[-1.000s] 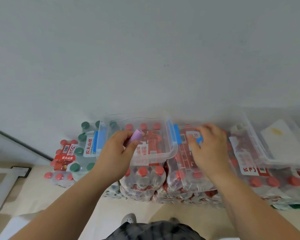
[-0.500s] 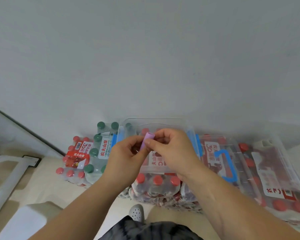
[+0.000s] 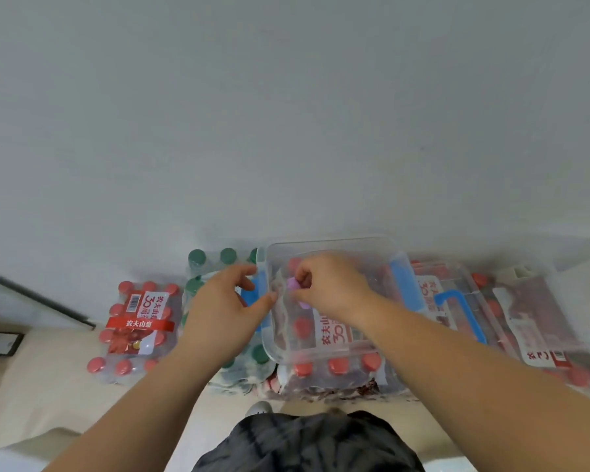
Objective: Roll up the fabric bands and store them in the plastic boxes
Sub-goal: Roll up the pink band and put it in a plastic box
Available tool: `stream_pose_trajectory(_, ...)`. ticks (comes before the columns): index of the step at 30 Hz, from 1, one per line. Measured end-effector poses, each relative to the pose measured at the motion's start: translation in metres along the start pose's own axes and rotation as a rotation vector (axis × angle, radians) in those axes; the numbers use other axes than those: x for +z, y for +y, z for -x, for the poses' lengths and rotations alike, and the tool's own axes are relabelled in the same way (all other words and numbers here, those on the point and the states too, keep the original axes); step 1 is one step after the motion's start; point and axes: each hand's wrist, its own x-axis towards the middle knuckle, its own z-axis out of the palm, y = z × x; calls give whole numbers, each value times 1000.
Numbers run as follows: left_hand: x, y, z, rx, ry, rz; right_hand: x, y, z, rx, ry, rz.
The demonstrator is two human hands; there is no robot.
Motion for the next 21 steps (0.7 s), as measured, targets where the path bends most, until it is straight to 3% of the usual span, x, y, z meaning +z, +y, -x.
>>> stream_pose_trajectory(21, 3, 1, -3, -113, -8, 149, 53, -2, -35, 213, 60, -358)
